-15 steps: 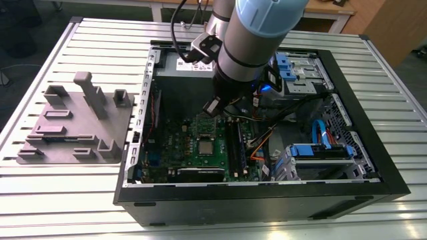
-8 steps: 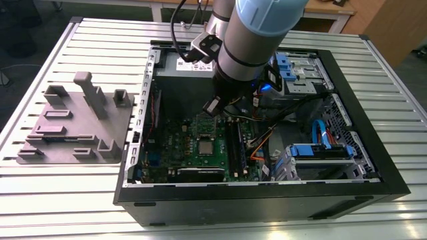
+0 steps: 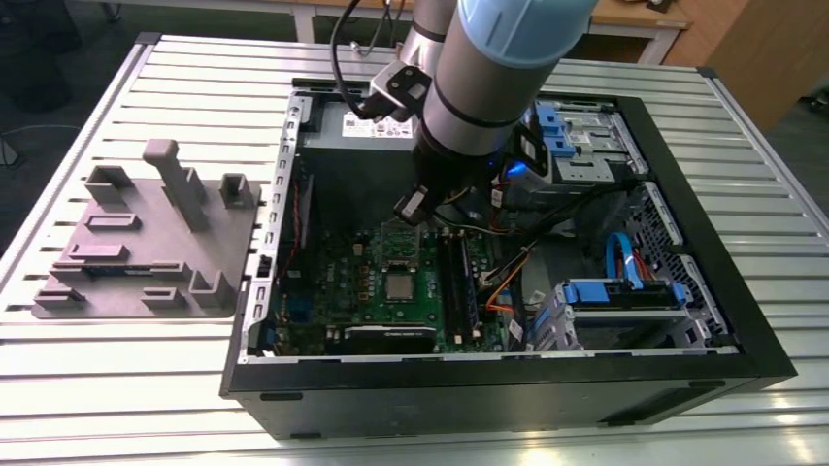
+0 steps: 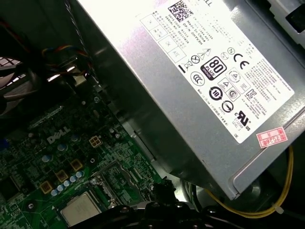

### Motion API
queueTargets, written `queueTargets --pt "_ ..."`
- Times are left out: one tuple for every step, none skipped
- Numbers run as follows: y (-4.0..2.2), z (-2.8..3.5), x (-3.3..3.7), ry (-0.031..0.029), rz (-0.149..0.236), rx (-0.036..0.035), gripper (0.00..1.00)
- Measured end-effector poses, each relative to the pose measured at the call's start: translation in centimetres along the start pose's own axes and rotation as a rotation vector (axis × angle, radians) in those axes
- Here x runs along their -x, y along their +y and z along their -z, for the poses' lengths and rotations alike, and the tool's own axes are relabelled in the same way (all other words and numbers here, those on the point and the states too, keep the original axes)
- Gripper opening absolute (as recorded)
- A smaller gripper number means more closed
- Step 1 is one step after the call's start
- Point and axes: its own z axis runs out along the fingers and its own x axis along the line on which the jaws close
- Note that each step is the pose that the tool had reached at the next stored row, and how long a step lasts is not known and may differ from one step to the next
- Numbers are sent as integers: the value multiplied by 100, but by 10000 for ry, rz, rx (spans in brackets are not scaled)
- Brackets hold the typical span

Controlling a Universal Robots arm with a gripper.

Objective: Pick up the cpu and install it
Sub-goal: 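Close the cpu cover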

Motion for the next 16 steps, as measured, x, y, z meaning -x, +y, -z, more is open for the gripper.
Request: queueTargets --pt "1 2 0 2 6 0 10" --pt "1 4 1 5 11 -1 10" --pt "2 5 1 7 16 -2 10" --pt "2 6 1 11 22 -3 10" --pt "3 8 1 16 27 -4 10" --pt "3 10 1 20 33 -6 10" --pt "4 11 1 25 39 -7 10" --pt "4 12 1 31 45 -10 10" --pt "4 13 1 38 52 -13 10" --pt "4 14 1 46 59 -16 10" --pt "5 15 1 52 67 -19 10" --pt "5 17 2 58 77 -21 10" --pt "6 19 2 63 90 -22 10" --pt "6 22 2 68 101 -23 10" --pt "7 23 2 72 112 -22 10" --pt "7 25 3 76 123 -21 10"
